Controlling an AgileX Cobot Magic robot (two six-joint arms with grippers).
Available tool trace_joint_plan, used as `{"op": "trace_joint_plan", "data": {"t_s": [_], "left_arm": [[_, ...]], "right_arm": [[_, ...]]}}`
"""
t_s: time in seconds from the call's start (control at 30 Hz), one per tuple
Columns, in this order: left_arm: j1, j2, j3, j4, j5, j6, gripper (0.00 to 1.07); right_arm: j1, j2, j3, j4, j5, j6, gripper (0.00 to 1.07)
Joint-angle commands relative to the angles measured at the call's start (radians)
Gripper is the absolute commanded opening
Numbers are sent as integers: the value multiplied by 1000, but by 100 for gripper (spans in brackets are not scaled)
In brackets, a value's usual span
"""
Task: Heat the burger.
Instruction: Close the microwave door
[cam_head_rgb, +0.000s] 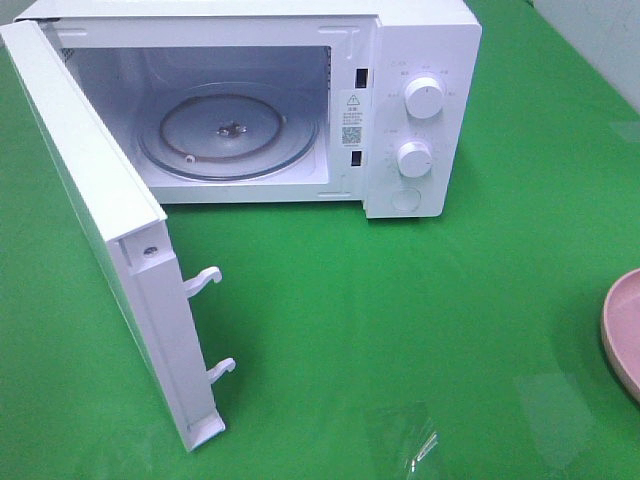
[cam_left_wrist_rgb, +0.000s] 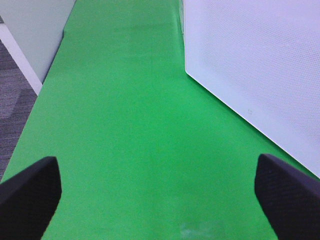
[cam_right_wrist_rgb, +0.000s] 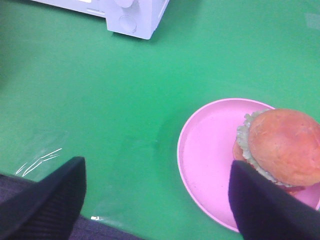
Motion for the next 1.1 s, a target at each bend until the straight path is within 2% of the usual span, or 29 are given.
{"op": "trace_joint_plan", "data": {"t_s": [0.03, 0.2, 0.27, 0.4, 1.1], "left_arm": [[0, -19, 3, -4, -12, 1, 98], [0, -19, 3, -4, -12, 1, 98], [0, -19, 3, -4, -12, 1, 98], [0, -19, 3, -4, -12, 1, 98], [0, -17, 3, -4, -12, 1, 98]], "right_arm": [[-97, -85, 55, 68, -32, -25, 76], [-171, -144, 74, 96, -67, -30, 76], [-230, -205, 74, 93, -67, -28, 76], [-257, -205, 74, 88, -67, -21, 76], [-263, -205, 74, 74, -67, -4, 76]]}}
